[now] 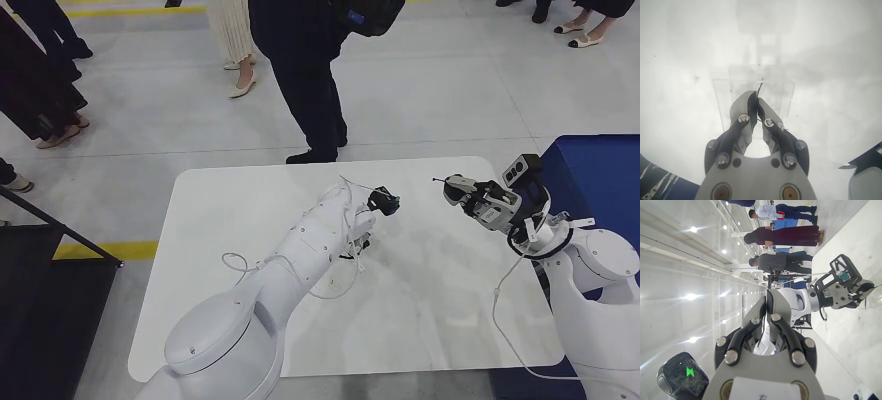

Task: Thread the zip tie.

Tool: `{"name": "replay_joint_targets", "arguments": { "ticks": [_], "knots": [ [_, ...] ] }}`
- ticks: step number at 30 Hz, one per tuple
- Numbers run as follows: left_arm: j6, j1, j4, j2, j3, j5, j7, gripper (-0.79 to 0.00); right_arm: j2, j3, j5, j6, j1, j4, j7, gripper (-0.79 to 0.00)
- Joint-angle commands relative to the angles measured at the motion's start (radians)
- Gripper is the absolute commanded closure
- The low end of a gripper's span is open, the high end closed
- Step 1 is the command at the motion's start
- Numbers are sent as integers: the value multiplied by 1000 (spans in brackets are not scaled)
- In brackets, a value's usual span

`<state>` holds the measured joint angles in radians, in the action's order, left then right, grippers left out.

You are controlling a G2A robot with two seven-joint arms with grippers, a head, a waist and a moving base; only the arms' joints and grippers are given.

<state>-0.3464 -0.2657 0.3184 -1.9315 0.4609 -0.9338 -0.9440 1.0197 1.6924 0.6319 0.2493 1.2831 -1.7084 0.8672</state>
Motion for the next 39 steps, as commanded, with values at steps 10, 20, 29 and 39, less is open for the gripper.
{"name": "replay_joint_targets", "arguments": {
  "ticks": [10,20,29,39],
  "knots": [
    [67,-20,174,38,35,-29,-68,0,0,0,0,0,0,0,0,0],
    [42,-124,426,130,124,-45,-205,0,0,0,0,0,0,0,0,0],
    [14,-207,532,187,184,-96,-231,0,0,0,0,0,0,0,0,0],
    [25,-227,570,196,182,-169,-190,-256,0,0,0,0,0,0,0,0]
  ]
}}
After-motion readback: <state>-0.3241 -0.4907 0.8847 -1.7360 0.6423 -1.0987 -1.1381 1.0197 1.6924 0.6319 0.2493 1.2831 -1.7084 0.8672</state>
